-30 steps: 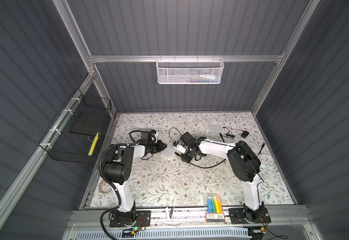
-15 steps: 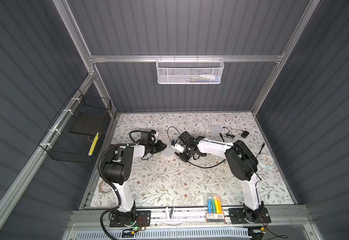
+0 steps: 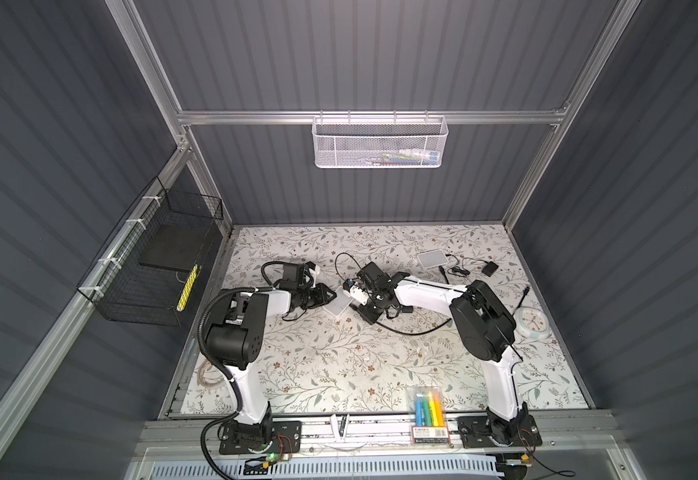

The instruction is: Insert the plug into the switch port

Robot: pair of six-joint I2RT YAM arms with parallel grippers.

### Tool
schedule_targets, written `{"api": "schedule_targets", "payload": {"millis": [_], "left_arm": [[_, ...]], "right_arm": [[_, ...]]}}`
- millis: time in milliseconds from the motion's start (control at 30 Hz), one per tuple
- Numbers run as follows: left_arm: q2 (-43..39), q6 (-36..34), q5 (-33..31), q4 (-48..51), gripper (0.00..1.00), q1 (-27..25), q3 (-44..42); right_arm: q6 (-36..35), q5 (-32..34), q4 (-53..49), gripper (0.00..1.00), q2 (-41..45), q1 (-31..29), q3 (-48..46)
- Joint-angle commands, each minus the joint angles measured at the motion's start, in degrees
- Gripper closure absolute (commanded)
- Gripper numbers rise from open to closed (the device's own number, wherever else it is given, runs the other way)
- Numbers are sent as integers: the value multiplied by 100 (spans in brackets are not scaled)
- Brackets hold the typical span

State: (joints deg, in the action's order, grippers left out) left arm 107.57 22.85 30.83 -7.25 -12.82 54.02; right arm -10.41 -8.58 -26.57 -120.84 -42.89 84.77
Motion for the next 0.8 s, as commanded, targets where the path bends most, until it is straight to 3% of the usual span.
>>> {"api": "schedule_targets", "payload": {"millis": [0,133,400,767], "left_arm": [[-10,-256,212,351,63,-36,-131],[49,-316,318,338,63,-36,-119],[167,-584,336,571,73,-36,16],[209,-477,358,539,79,-40,-65]], "right_arm": [[91,-3,78,97,-133,-29,146],[98,-12,145,97,-133,-45,152],[8,8,155,98,-159,-44,254],[83,14,147,100,-278,-122,499]]}}
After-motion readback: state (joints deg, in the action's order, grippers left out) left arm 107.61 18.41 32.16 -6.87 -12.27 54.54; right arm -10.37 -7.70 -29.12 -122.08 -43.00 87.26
